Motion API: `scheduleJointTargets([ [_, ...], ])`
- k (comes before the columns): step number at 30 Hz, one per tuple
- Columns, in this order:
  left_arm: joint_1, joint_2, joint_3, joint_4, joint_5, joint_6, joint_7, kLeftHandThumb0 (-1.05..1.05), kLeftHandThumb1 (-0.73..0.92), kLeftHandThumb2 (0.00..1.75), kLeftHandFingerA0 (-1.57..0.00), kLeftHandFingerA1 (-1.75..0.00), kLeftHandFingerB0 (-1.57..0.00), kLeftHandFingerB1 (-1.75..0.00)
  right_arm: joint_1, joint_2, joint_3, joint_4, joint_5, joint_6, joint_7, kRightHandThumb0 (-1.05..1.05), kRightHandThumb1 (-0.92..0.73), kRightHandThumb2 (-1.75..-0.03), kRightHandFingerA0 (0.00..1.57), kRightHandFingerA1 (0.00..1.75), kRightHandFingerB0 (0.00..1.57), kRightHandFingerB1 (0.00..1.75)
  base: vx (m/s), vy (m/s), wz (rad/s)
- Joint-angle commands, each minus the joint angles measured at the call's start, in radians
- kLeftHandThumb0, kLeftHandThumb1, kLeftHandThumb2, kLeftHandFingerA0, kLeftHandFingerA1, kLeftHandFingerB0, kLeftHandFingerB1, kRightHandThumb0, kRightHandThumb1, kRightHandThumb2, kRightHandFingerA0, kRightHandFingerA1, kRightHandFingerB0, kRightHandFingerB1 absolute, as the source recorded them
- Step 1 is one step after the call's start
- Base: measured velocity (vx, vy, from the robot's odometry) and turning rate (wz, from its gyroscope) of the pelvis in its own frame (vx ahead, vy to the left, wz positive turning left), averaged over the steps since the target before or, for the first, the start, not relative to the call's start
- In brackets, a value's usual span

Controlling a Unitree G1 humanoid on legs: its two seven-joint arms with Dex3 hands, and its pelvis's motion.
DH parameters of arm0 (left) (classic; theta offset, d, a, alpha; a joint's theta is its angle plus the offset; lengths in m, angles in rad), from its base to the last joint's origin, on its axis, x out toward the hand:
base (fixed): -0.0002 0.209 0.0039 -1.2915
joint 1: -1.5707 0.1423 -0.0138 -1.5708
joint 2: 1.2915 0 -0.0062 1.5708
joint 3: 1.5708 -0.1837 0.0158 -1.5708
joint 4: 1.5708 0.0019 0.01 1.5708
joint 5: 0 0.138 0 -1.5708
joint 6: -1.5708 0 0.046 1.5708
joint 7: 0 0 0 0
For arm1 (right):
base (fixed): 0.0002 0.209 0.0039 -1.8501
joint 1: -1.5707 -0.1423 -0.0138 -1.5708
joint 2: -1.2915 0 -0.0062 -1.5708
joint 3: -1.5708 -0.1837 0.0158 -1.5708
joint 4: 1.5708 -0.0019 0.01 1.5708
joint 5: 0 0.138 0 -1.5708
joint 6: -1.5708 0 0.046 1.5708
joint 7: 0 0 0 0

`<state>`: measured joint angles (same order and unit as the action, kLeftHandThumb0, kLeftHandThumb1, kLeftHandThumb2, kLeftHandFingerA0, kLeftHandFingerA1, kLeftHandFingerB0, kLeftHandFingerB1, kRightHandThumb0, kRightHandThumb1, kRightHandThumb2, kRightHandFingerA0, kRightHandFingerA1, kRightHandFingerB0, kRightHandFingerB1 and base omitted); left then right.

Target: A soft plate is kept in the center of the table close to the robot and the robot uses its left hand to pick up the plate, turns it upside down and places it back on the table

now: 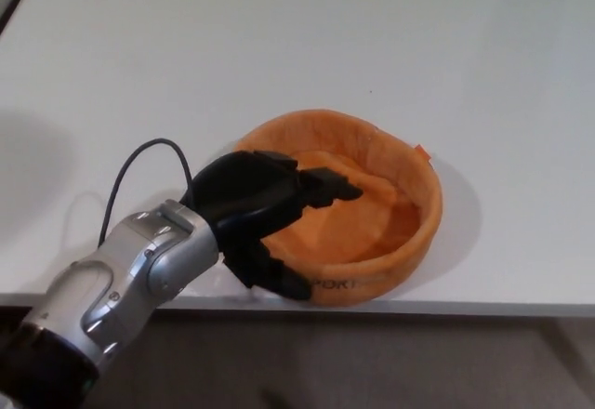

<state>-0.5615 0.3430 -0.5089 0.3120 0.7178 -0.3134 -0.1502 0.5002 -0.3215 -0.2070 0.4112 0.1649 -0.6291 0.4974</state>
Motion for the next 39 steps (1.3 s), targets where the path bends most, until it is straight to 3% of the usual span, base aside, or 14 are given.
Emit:
scheduleJointTargets([
  [1, 0.012, 0.044, -0.011, 0.001, 0.026, -0.021, -0.017, -0.96, 0.64, 0.61, -0.41, -0.37, -0.25, -0.29, -0.011, -0.024, -0.004, -0.013, -0.006, 0.023, -0.004, -0.64, -0.70, -1.03, 0.43, 0.58, 0.24, 0.47, 0.00, 0.000, 0.00],
  [3, 0.023, 0.061, -0.021, 0.003, 0.034, -0.029, -0.022, -0.97, 0.63, 0.61, -0.40, -0.37, -0.25, -0.29, -0.013, -0.027, -0.004, -0.009, -0.007, 0.019, -0.003, -0.60, -0.86, -0.66, 0.52, 0.47, 0.32, 0.31, 0.00, 0.000, 0.00],
  [7, 0.028, 0.077, -0.036, 0.008, 0.042, -0.021, -0.035, -0.97, 0.64, 0.61, -0.38, -0.37, -0.24, -0.28, -0.025, -0.019, -0.005, -0.005, 0.020, 0.019, 0.012, -0.57, -0.85, -0.66, 0.54, 0.49, 0.35, 0.32, 0.00, 0.000, 0.00],
  [8, 0.031, 0.078, -0.039, 0.009, 0.046, -0.021, -0.031, -0.97, 0.64, 0.61, -0.39, -0.36, -0.25, -0.29, -0.024, -0.021, -0.006, -0.003, 0.019, 0.018, 0.013, -0.60, -0.70, -1.02, 0.48, 0.60, 0.26, 0.48, 0.00, 0.000, 0.00],
  [9, 0.039, 0.079, -0.049, 0.010, 0.055, -0.019, -0.028, -0.95, 0.64, 0.61, -0.38, -0.35, -0.25, -0.29, -0.026, -0.024, -0.006, 0.005, 0.015, 0.018, 0.013, -0.60, -0.84, -0.66, 0.54, 0.48, 0.34, 0.32, 0.00, 0.000, 0.00],
  [17, 0.051, 0.102, -0.092, 0.023, 0.124, -0.006, -0.005, -0.98, 0.64, 0.63, -0.38, -0.36, -0.27, -0.30, -0.045, -0.038, -0.005, 0.022, 0.007, 0.013, 0.025, -0.66, -0.82, -0.65, 0.55, 0.49, 0.33, 0.32, 0.00, 0.000, 0.00],
  [18, 0.045, 0.108, -0.102, 0.028, 0.146, 0.001, -0.003, -0.95, 0.51, 0.94, -0.31, -0.44, -0.19, -0.38, -0.046, -0.040, -0.004, 0.018, 0.004, 0.017, 0.025, -0.67, -0.82, -0.65, 0.55, 0.49, 0.33, 0.32, 0.00, 0.000, 0.00],
  [23, -0.014, 0.143, -0.181, 0.021, 0.343, 0.076, 0.013, -0.91, 0.61, 0.60, -0.27, -0.36, -0.17, -0.27, -0.040, -0.041, -0.002, 0.028, 0.018, 0.005, 0.041, -0.68, -0.80, -0.64, 0.55, 0.49, 0.32, 0.31, 0.00, 0.000, 0.00],
  [26, -0.017, 0.148, -0.194, 0.000, 0.408, 0.125, 0.044, -0.89, 0.62, 0.60, -0.40, -0.59, -0.18, -0.27, -0.037, -0.041, -0.001, 0.025, 0.010, 0.008, 0.037, -0.69, -0.80, -0.64, 0.53, 0.49, 0.32, 0.31, 0.00, 0.000, 0.00],
  [27, -0.009, 0.146, -0.188, -0.009, 0.424, 0.141, 0.092, -0.70, 0.42, 0.81, -0.88, -1.34, -0.46, -0.56, -0.038, -0.046, 0.002, 0.026, -0.002, 0.006, 0.032, -0.78, -0.70, -1.02, 0.47, 0.58, 0.23, 0.45, 0.00, 0.000, 0.00],
  [28, 0.001, 0.141, -0.178, -0.015, 0.444, 0.158, 0.179, -0.49, 0.43, 0.57, -0.93, -1.57, -0.63, -0.54, -0.039, -0.052, 0.004, 0.027, -0.018, 0.005, 0.025, -0.70, -0.65, -1.01, 0.47, 0.59, 0.20, 0.45, 0.00, 0.000, 0.00],
  [31, -0.018, 0.146, -0.201, 0.006, 0.512, 0.169, 0.283, -0.32, 0.34, 0.80, -1.32, -1.40, -0.89, -0.84, -0.043, -0.049, 0.000, 0.033, 0.000, 0.010, 0.034, -0.67, -0.81, -0.65, 0.55, 0.48, 0.32, 0.31, 0.00, 0.000, 0.00],
  [33, -0.022, 0.146, -0.198, -0.002, 0.512, 0.175, 0.257, -0.21, 0.55, 0.59, -0.97, -1.73, -0.93, -1.16, -0.038, -0.050, -0.003, 0.028, 0.008, 0.010, 0.038, -0.65, -0.81, -0.65, 0.56, 0.48, 0.32, 0.31, 0.00, 0.000, 0.00],
  [39, -0.023, 0.164, -0.168, -0.007, 0.467, 0.140, 0.235, -0.22, 0.50, 0.58, -0.97, -1.65, -0.93, -0.77, -0.040, -0.056, -0.004, 0.042, -0.010, -0.003, 0.030, -0.69, -0.81, -0.65, 0.55, 0.47, 0.31, 0.31, 0.00, 0.000, 0.00],
])
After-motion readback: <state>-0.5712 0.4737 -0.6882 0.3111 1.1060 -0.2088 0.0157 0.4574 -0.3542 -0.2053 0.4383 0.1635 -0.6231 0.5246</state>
